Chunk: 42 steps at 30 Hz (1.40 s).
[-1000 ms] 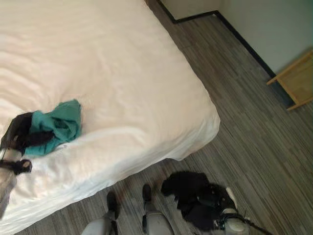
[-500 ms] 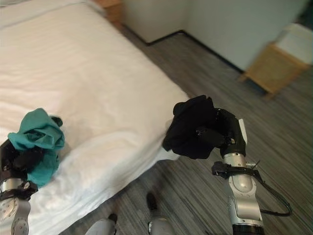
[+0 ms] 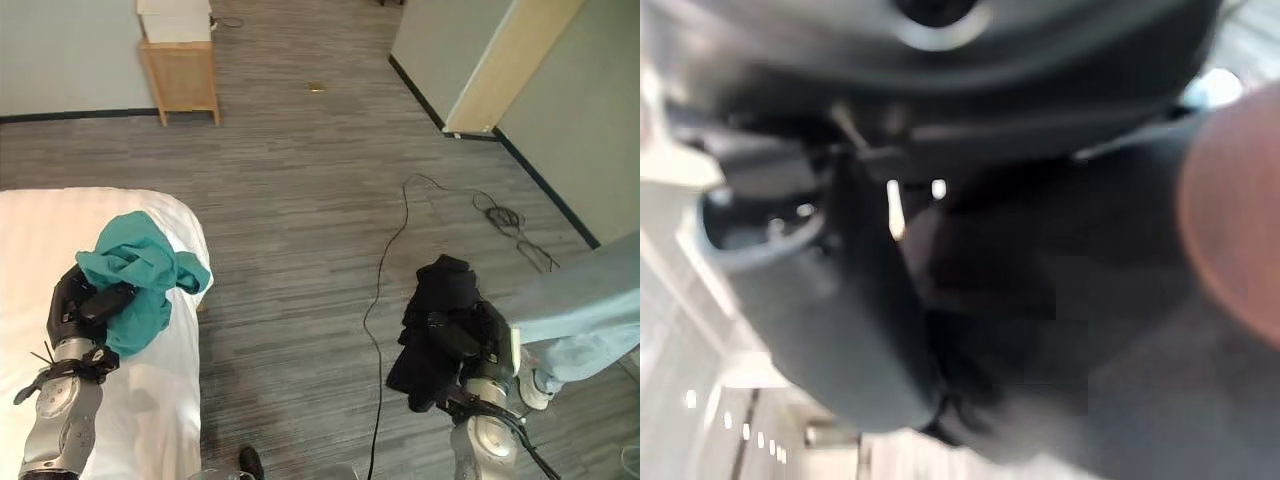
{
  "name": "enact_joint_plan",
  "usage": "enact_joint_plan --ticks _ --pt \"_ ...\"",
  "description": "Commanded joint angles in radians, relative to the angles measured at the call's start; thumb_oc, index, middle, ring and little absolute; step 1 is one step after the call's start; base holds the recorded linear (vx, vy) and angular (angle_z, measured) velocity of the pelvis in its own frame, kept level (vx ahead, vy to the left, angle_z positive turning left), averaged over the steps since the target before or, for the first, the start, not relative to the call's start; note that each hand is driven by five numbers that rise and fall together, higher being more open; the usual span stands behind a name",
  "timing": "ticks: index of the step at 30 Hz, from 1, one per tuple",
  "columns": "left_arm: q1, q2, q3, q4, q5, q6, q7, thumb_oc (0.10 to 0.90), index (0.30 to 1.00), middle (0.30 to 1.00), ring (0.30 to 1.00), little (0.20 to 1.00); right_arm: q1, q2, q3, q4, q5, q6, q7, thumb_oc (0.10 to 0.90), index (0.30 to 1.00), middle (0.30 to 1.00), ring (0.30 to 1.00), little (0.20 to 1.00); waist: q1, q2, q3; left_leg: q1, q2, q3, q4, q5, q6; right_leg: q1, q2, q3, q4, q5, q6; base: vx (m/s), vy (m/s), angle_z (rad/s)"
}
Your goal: Pick up bed clothes into laundry basket.
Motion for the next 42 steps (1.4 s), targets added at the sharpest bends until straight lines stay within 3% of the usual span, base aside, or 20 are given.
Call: enact_joint_plan --ticks 1,2,3,4,5,6,8,11,12,15,18,19,24,30,35,42 --pt "0.051 0.089 0.059 -0.158 0.05 -0.098 -0.008 0.4 0.3 0.3 0.3 0.3 -0.142 -0.098 -0.048 -0.074 0.001 -0.098 0.024 0.4 0.3 0.3 0.3 0.3 0.021 -0.016 -0.106 -0.072 0.074 -0.063 -0.117 0.168 -0.158 -0.123 0.089 0.018 -0.089 0.06 -0.145 -0.24 -0.216 -0.25" --pt "0.047 0.079 0.053 -0.154 0.032 -0.099 -0.019 0.4 0.3 0.3 0.3 0.3 -0.136 -0.111 -0.049 -0.07 0.009 -0.094 0.036 0.4 0.3 0.3 0.3 0.3 0.024 -0.023 -0.093 -0.109 0.08 -0.082 -0.093 0.192 -0.176 -0.12 0.108 0.022 -0.117 0.058 -0.159 -0.41 -0.252 0.02" --pt "0.036 0.074 0.034 -0.152 0.025 -0.098 -0.016 0.4 0.3 0.3 0.3 0.3 -0.156 -0.151 -0.024 -0.061 0.005 -0.091 0.038 0.4 0.3 0.3 0.3 0.3 0.058 -0.034 -0.029 -0.156 0.061 -0.27 0.039 0.202 -0.22 -0.155 0.111 0.042 -0.078 0.067 -0.184 -0.41 -0.246 0.52" --pt "0.032 0.073 0.035 -0.15 0.025 -0.099 -0.016 0.4 0.3 0.3 0.3 0.3 -0.16 -0.153 -0.025 -0.058 0.006 -0.092 0.039 0.4 0.3 0.3 0.3 0.3 0.055 -0.028 -0.029 -0.167 0.066 -0.275 0.047 0.204 -0.221 -0.162 0.117 0.038 -0.076 0.071 -0.185 -0.58 -0.234 0.4" --pt "0.032 0.06 0.029 -0.15 0.027 -0.087 -0.018 0.4 0.3 0.3 0.3 0.3 -0.191 -0.162 0.006 -0.026 0.037 -0.081 0.053 0.4 0.3 0.3 0.3 0.3 0.07 -0.06 -0.005 -0.151 0.023 -0.428 0.213 0.124 -0.222 -0.188 0.095 0.064 -0.073 0.099 -0.189 -0.46 -0.157 -0.01" --pt "0.04 0.051 0.036 -0.145 0.04 -0.079 -0.01 0.4 0.3 0.3 0.3 0.3 -0.18 -0.151 0.001 -0.028 0.045 -0.082 0.051 0.4 0.3 0.3 0.3 0.3 0.057 -0.079 -0.002 -0.155 0.051 -0.432 0.333 0.105 -0.22 -0.202 0.075 0.058 -0.085 0.128 -0.187 -0.49 -0.134 -0.54" --pt "0.064 0.058 0.055 -0.156 0.07 -0.075 -0.008 0.4 0.3 0.3 0.3 0.3 -0.168 -0.128 0.007 -0.038 0.059 -0.084 0.056 0.4 0.3 0.3 0.3 0.3 0.055 -0.059 -0.033 -0.106 0.044 -0.462 0.244 0.082 -0.213 -0.214 0.096 0.066 -0.107 0.141 -0.177 -0.18 0.018 -0.36" --pt "0.076 0.063 0.052 -0.115 0.049 -0.071 -0.015 0.4 0.3 0.3 0.3 0.3 -0.153 -0.115 0.018 -0.043 0.06 -0.079 0.062 0.4 0.3 0.3 0.3 0.3 0.034 -0.02 -0.082 0.039 0.063 -0.433 -0.041 0.049 -0.191 -0.204 0.128 0.079 -0.141 0.141 -0.172 -0.03 0.086 0.18" --pt "0.064 0.07 0.034 -0.116 0.068 -0.062 -0.008 0.4 0.3 0.3 0.3 0.3 -0.14 -0.103 0.026 -0.047 0.058 -0.072 0.052 0.4 0.3 0.3 0.3 0.3 0.029 -0.012 -0.091 0.054 0.052 -0.446 -0.093 0.075 -0.187 -0.212 0.129 0.077 -0.139 0.153 -0.172 -0.08 0.128 -0.08" --pt "0.06 0.113 0.046 -0.132 0.143 -0.073 -0.012 0.4 0.3 0.3 0.3 0.3 -0.132 -0.09 0.022 -0.046 0.048 -0.073 0.065 0.4 0.3 0.3 0.3 0.3 0.019 0.003 -0.104 0.069 0.037 -0.444 -0.134 0.087 -0.183 -0.214 0.124 0.059 -0.149 0.156 -0.165 -0.1 0.082 0.21" --pt "0.032 0.116 0.035 -0.128 0.106 -0.072 0.009 0.4 0.3 0.3 0.3 0.3 -0.185 -0.111 0.079 -0.021 0.042 -0.06 0.063 0.4 0.3 0.3 0.3 0.3 0.037 0.009 -0.094 0.071 0.03 -0.435 -0.124 0.082 -0.178 -0.224 0.115 0.048 -0.136 0.149 -0.16 -0.12 0.043 -0.13" --pt "0.008 0.157 -0.19 0.079 0.405 -0.022 -0.108 0.4 0.3 0.3 0.3 0.3 -0.021 -0.038 0.161 0.192 0.076 -0.047 0.162 0.4 0.3 0.3 0.3 0.3 0.007 0.003 -0.089 0.069 0.002 -0.519 -0.139 0.109 -0.187 -0.186 0.165 0.123 -0.18 0.153 -0.149 -0.14 0.042 -0.06" --pt "-0.001 0.156 -0.204 0.072 0.396 -0.017 -0.122 0.4 0.3 0.3 0.3 0.3 -0.029 -0.02 0.151 0.219 0.103 -0.043 0.155 0.4 0.3 0.3 0.3 0.3 0.008 0.007 -0.092 0.083 -0.003 -0.507 -0.135 0.098 -0.175 -0.183 0.164 0.143 -0.177 0.156 -0.148 -0.03 0.024 -0.02" --pt "-0.043 0.131 -0.155 0.035 0.272 -0.04 -0.074 0.4 0.3 0.3 0.3 0.3 -0.104 -0.061 0.14 0.197 0.065 -0.051 0.124 0.4 0.3 0.3 0.3 0.3 0.026 0.014 -0.111 0.091 -0.01 -0.528 -0.138 0.111 -0.171 -0.179 0.159 0.134 -0.165 0.154 -0.151 -0.02 0.003 -0.06" --pt "-0.088 0.11 -0.129 -0.078 0.187 -0.068 -0.018 0.4 0.3 0.3 0.3 0.3 -0.299 -0.091 0.225 0.055 0.043 -0.077 0.096 0.4 0.3 0.3 0.3 0.3 0.072 0.011 -0.115 0.087 -0.018 -0.565 -0.117 0.112 -0.178 -0.159 0.154 0.09 -0.152 0.138 -0.161 -0.04 -0.045 0.2" --pt "0.007 0.084 -0.048 -0.15 0.18 -0.069 0.018 0.4 0.3 0.3 0.3 0.3 -0.361 -0.079 0.275 -0.106 0.074 -0.079 0.13 0.4 0.3 0.3 0.3 0.3 0.126 0.003 -0.103 0.069 -0.024 -0.618 -0.08 0.117 -0.198 -0.142 0.161 0.04 -0.138 0.115 -0.182 -0.03 -0.085 0.32"
